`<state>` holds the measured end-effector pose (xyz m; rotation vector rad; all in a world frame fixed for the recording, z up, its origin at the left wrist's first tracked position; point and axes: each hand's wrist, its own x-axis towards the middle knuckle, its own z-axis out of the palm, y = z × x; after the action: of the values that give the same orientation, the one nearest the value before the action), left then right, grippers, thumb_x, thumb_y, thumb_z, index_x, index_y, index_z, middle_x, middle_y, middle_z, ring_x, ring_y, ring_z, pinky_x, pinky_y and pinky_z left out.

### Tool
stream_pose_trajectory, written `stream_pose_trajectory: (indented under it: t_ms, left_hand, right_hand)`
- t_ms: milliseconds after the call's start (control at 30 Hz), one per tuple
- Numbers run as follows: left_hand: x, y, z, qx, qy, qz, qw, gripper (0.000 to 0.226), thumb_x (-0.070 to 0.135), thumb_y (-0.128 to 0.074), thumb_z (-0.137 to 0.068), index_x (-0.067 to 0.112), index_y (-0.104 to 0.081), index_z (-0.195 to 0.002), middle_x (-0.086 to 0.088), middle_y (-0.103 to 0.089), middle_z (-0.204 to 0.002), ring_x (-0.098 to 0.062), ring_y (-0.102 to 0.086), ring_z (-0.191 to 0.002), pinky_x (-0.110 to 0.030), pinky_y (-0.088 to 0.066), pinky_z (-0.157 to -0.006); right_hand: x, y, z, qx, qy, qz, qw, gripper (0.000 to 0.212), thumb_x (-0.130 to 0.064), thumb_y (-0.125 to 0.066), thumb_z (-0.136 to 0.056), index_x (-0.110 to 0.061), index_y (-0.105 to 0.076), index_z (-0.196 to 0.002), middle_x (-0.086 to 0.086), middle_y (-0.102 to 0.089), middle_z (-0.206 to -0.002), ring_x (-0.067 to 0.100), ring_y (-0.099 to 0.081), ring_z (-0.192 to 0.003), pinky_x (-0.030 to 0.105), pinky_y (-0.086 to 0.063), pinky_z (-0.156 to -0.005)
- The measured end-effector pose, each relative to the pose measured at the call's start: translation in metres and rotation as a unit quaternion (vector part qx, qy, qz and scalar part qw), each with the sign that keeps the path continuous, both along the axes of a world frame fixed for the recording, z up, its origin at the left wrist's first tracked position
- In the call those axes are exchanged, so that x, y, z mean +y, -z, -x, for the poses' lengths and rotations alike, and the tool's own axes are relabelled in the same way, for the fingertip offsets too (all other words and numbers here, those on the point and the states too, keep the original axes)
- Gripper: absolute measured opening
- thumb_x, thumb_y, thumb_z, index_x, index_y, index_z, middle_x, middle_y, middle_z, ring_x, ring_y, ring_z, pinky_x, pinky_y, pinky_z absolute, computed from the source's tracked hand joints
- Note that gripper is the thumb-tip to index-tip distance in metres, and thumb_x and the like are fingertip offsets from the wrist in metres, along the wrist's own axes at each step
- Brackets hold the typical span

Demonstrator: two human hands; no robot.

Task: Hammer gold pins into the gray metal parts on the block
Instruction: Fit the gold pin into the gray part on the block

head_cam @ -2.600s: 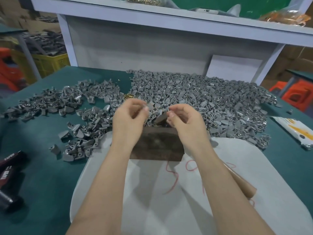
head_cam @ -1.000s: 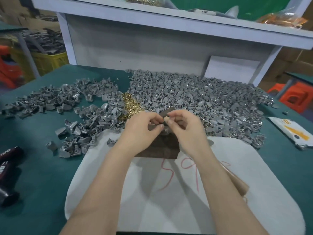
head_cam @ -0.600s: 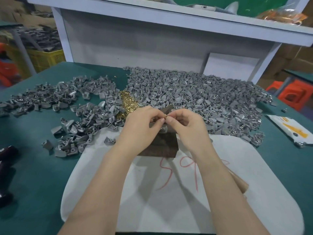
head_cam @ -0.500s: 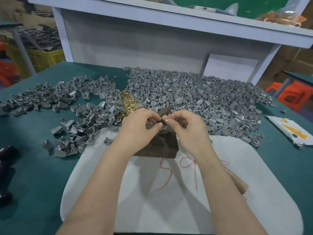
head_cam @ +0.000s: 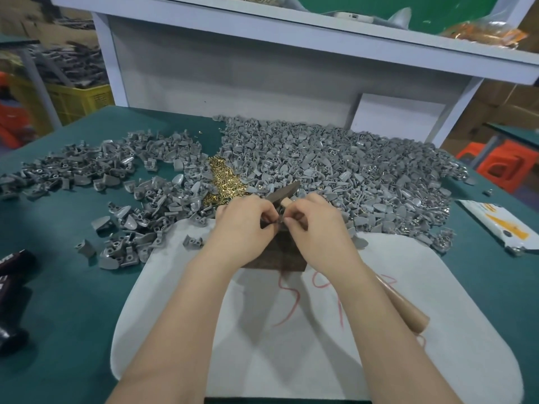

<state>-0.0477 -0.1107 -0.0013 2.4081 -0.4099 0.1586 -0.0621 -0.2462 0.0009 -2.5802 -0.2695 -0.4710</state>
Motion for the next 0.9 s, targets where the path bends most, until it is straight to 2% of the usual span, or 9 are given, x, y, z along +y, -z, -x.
stream_pose_trajectory:
  t_ms: [133, 233, 333, 533, 633, 733, 800, 833, 900]
  left_hand:
    - [0.001, 0.001, -0.002, 0.000, -0.002, 0.003, 1.000, 0.006, 0.025, -0.066, -0.085, 0.030, -0.063, -0.082, 0.014, -0.050, -0.078, -0.017, -0.054, -0.089, -0.042, -0.044, -0.091]
    - [0.002, 0.001, -0.003, 0.003, 0.002, 0.005, 1.000, 0.013, 0.021, -0.066, -0.084, 0.032, -0.061, -0.079, 0.014, -0.049, -0.072, -0.016, -0.049, -0.081, -0.041, -0.045, -0.088]
    - [0.002, 0.001, -0.004, -0.003, 0.008, -0.011, 1.000, 0.004, 0.025, -0.066, -0.086, 0.025, -0.068, -0.088, 0.011, -0.050, -0.076, -0.020, -0.051, -0.083, -0.040, -0.045, -0.086]
    - [0.002, 0.002, -0.006, -0.018, 0.017, -0.031, 0.999, 0.013, 0.026, -0.064, -0.087, 0.018, -0.070, -0.096, 0.003, -0.055, -0.088, -0.025, -0.054, -0.091, -0.038, -0.045, -0.084]
    - [0.003, 0.001, -0.004, -0.009, 0.013, 0.002, 1.000, 0.002, 0.025, -0.067, -0.086, 0.024, -0.068, -0.085, 0.009, -0.053, -0.076, -0.021, -0.053, -0.083, -0.038, -0.046, -0.084]
    - [0.003, 0.002, -0.002, -0.002, 0.007, 0.015, 1.000, 0.014, 0.022, -0.067, -0.085, 0.030, -0.059, -0.075, 0.014, -0.052, -0.071, -0.019, -0.055, -0.084, -0.038, -0.047, -0.086]
    - [0.003, 0.001, -0.001, 0.000, 0.005, 0.019, 1.000, 0.018, 0.023, -0.068, -0.084, 0.031, -0.058, -0.072, 0.016, -0.054, -0.071, -0.017, -0.056, -0.084, -0.039, -0.047, -0.087]
    - [0.003, 0.001, -0.002, 0.002, 0.002, 0.024, 1.000, 0.019, 0.023, -0.068, -0.084, 0.032, -0.057, -0.071, 0.016, -0.054, -0.071, -0.017, -0.056, -0.083, -0.039, -0.047, -0.087]
    - [0.003, 0.002, -0.002, 0.006, 0.000, 0.030, 1.000, 0.021, 0.023, -0.069, -0.083, 0.032, -0.056, -0.069, 0.015, -0.055, -0.071, -0.017, -0.058, -0.084, -0.039, -0.047, -0.088]
  right_hand:
    - [0.003, -0.001, 0.000, -0.004, 0.000, 0.040, 0.999, 0.009, -0.008, -0.056, -0.088, -0.007, -0.065, -0.091, 0.007, -0.050, -0.094, 0.027, -0.054, -0.086, 0.035, -0.041, -0.079]
    - [0.006, -0.002, 0.000, -0.013, 0.013, 0.088, 0.996, 0.011, -0.011, -0.051, -0.090, -0.010, -0.062, -0.091, 0.006, -0.051, -0.098, 0.026, -0.052, -0.090, 0.031, -0.033, -0.069]
    - [0.009, -0.008, -0.002, 0.001, 0.026, 0.131, 0.991, 0.011, -0.010, -0.050, -0.090, -0.012, -0.060, -0.094, 0.005, -0.050, -0.101, 0.025, -0.052, -0.094, 0.028, -0.032, -0.069]
    - [0.014, -0.012, -0.005, -0.004, 0.038, 0.174, 0.984, 0.012, -0.009, -0.052, -0.090, -0.013, -0.061, -0.098, 0.000, -0.039, -0.091, 0.025, -0.053, -0.097, 0.027, -0.031, -0.069]
    - [0.009, -0.005, -0.004, 0.005, 0.028, 0.120, 0.992, 0.011, -0.011, -0.054, -0.090, -0.012, -0.063, -0.097, 0.003, -0.051, -0.096, 0.025, -0.053, -0.098, 0.029, -0.037, -0.077]
    - [-0.002, -0.002, -0.004, 0.036, 0.009, 0.003, 0.999, 0.013, -0.010, -0.060, -0.088, -0.012, -0.071, -0.095, 0.000, -0.054, -0.090, 0.021, -0.057, -0.093, 0.025, -0.039, -0.082]
    - [-0.009, -0.002, -0.004, 0.064, 0.003, -0.086, 0.994, 0.018, -0.007, -0.059, -0.089, -0.011, -0.073, -0.099, 0.001, -0.065, -0.097, 0.017, -0.061, -0.097, 0.023, -0.042, -0.091]
    - [-0.012, -0.001, -0.004, 0.070, 0.004, -0.125, 0.990, 0.020, -0.004, -0.057, -0.089, -0.010, -0.072, -0.102, -0.001, -0.068, -0.100, 0.016, -0.063, -0.098, 0.022, -0.044, -0.092]
    - [-0.014, 0.002, -0.004, 0.058, 0.010, -0.160, 0.985, 0.021, -0.003, -0.057, -0.089, -0.010, -0.071, -0.104, -0.003, -0.068, -0.096, 0.013, -0.065, -0.092, 0.010, -0.044, -0.084]
